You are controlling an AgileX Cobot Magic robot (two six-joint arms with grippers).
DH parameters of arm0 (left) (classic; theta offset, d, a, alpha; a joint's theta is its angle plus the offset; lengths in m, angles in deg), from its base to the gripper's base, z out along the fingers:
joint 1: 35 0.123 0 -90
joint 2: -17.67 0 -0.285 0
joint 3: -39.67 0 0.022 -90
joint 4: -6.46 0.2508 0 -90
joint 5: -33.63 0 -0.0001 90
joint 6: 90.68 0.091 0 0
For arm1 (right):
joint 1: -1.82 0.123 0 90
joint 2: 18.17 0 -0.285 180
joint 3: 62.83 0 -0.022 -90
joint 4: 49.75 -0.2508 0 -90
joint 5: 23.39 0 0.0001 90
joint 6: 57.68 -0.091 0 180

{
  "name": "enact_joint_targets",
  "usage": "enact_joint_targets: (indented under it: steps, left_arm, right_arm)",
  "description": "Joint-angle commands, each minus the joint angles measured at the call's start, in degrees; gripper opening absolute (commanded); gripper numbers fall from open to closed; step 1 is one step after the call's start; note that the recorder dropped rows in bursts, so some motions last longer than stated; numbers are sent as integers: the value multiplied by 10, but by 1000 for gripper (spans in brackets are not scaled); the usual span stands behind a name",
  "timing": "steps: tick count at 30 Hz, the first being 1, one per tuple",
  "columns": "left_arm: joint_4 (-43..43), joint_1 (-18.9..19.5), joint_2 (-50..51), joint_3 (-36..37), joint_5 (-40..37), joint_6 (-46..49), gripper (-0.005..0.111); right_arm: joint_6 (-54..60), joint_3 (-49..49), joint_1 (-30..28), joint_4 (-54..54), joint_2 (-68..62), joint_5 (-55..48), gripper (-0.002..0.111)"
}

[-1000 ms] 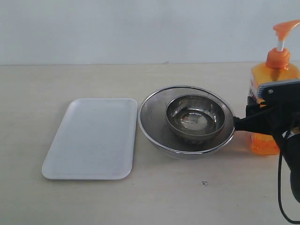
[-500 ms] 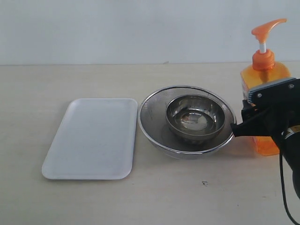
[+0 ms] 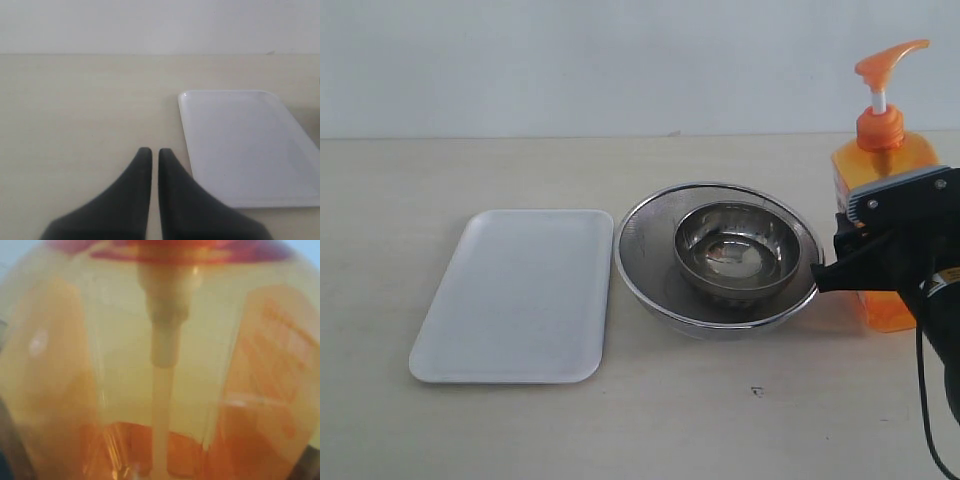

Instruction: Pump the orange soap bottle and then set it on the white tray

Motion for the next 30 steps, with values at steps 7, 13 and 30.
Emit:
enact_joint_targets:
  steps: [7,13,30]
  left_arm:
    - [-3,1,-2,2,5,-4,5]
    - [45,1,-2,2,43,49,5]
    - [-191,1,-2,-48,167,-167,5]
  right_arm:
    - [-23,-1,0,8,10,24,0]
    - [-41,-1,0,25,10,20,0]
    - [-55,-1,0,37,10,16,0]
